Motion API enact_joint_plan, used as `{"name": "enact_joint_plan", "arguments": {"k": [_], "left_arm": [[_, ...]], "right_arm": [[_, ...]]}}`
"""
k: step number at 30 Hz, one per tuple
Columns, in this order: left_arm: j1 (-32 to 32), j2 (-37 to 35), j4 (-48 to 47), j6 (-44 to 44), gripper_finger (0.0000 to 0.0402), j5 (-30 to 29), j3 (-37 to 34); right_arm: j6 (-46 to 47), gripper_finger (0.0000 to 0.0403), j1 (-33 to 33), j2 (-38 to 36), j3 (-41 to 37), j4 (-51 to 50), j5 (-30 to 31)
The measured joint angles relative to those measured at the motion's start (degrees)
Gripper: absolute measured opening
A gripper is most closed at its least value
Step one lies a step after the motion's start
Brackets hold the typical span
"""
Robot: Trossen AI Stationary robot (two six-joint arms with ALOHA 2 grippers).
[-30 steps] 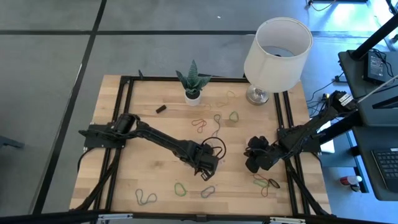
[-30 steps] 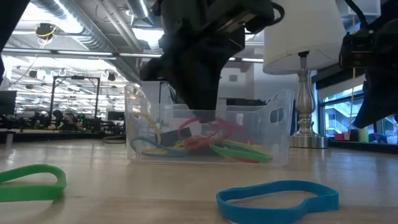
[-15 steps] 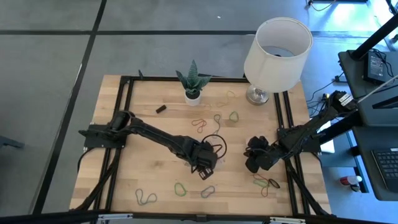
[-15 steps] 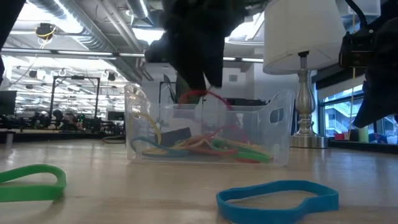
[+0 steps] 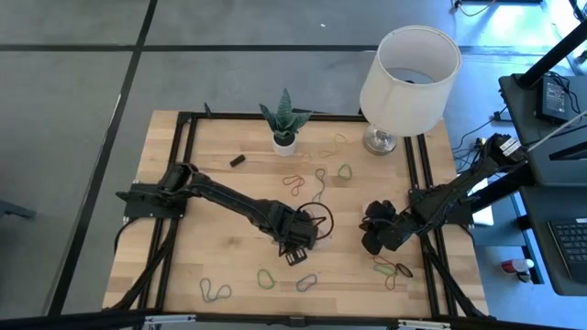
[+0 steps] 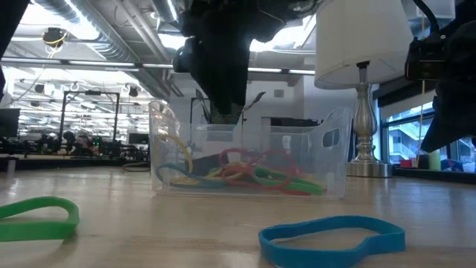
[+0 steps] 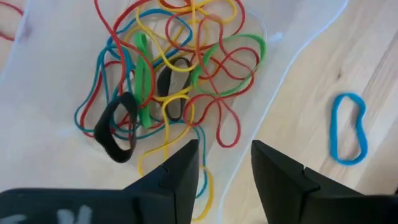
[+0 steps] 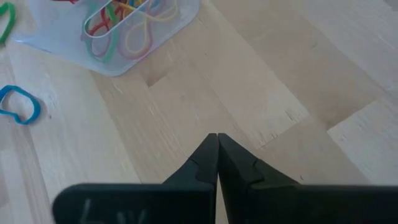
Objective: Pick and place rubber bands into bin
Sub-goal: Put the top blue rubber band into the transparent bin
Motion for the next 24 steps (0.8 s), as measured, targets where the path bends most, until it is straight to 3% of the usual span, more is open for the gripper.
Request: {"name": "enact_joint_plan", "arguments": {"k": [6,12,16,21,24], "left_arm": [[0.46,-0.40,-1.73,1.71,0.0157,-0.61,-0.37],[-0.06,-3.89,-2.13,7.99,0.0142,-3.83,-0.34],[0.20,-6.61,-3.97,11.99,0.0106,-5.70,-0.33],[0.48,-9.72,-7.54,18.71,0.0018,-9.39,-0.51],[0.44,-12.58,-7.21,22.35,0.0004,-11.64,-3.66]], "right_arm": [[0.02,0.0014,0.01,0.00,0.00,0.11,0.09],[0.00,0.0014,0.00,0.00,0.00,0.18,0.11],[-0.04,0.0014,0.01,0.00,0.00,0.79,0.11],[-0.04,0.0014,-0.03,0.00,-0.01,1.12,0.09],[-0.04,0.0014,-0.18,0.00,0.00,1.83,0.13]]}}
